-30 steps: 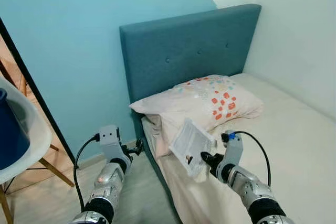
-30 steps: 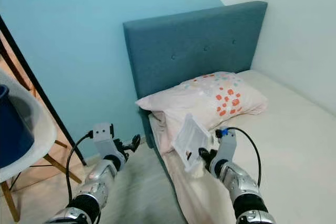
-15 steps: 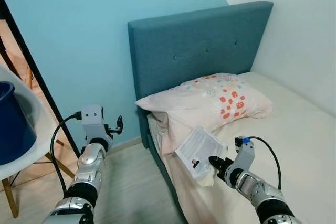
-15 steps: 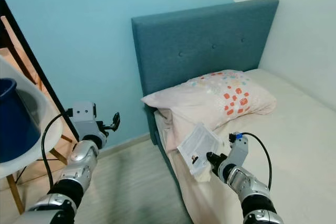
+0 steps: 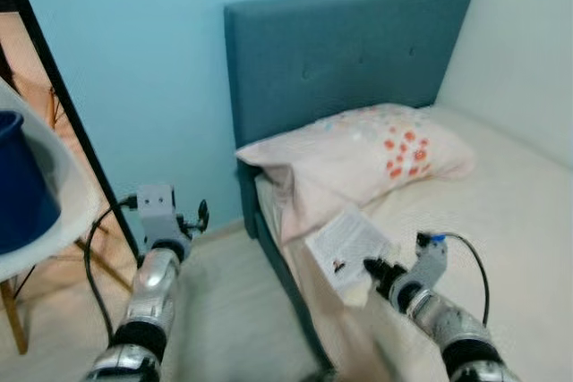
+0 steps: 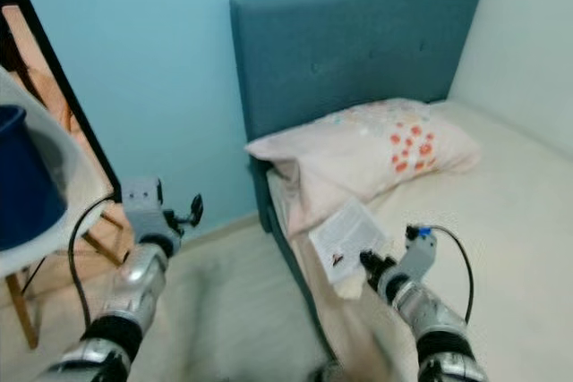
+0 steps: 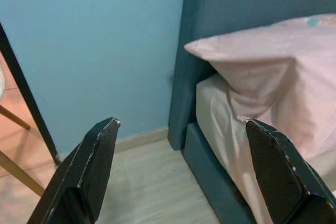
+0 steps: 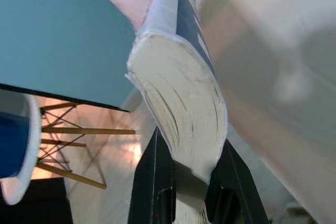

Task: Clean up the room

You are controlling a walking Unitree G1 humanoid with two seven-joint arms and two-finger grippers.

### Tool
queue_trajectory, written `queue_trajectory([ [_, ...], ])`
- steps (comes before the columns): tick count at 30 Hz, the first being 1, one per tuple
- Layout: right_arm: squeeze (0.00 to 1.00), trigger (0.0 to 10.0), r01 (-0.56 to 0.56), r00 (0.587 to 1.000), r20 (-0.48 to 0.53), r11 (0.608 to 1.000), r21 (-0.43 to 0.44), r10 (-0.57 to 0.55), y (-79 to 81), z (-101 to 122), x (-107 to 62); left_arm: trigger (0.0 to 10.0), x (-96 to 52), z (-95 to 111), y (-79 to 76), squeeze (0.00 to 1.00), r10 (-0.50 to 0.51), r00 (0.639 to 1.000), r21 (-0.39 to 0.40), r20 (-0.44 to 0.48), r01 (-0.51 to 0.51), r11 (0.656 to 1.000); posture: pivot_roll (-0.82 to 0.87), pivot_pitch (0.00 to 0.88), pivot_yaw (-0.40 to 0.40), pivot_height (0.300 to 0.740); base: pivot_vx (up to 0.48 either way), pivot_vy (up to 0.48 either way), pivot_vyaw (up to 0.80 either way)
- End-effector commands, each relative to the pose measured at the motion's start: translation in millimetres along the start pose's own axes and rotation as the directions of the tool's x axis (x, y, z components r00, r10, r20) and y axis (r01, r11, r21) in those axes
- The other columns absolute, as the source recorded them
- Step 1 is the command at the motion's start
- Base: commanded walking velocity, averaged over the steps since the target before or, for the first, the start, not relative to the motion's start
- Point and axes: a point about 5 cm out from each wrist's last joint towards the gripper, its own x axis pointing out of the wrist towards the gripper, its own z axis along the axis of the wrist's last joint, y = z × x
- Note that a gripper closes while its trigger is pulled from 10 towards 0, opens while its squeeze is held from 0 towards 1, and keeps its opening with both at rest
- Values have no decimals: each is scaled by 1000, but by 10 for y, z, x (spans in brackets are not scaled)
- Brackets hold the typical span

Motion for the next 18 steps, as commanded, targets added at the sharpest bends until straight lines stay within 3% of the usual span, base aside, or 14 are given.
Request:
queue_trajectory([
  [1,0,10000,12,1000,20,999,-34,-12,3,55,4,10000,-22,-13,29,0,8,1000,-18,-6,-8,1000,-84,13,-2,585,0,0,0],
  [10,0,10000,60,998,37,998,-10,-60,-117,68,-46,10000,-164,-64,122,0,7,1000,5,-19,-7,1000,-56,98,15,550,0,0,0],
  [12,0,10000,97,995,30,992,-77,-95,-217,129,-98,10000,-259,-83,177,0,3,1000,25,-30,-2,1000,-21,161,31,540,0,0,0],
  [16,0,10000,117,993,38,985,-129,-113,-269,212,-137,10000,-349,-69,233,0,-1,999,42,-33,2,999,-8,191,39,535,0,0,0],
  [18,0,10000,144,990,34,948,-284,-140,-265,322,-137,10000,-387,-26,287,0,3,999,54,-37,-1,999,-2,214,42,535,0,0,0],
])
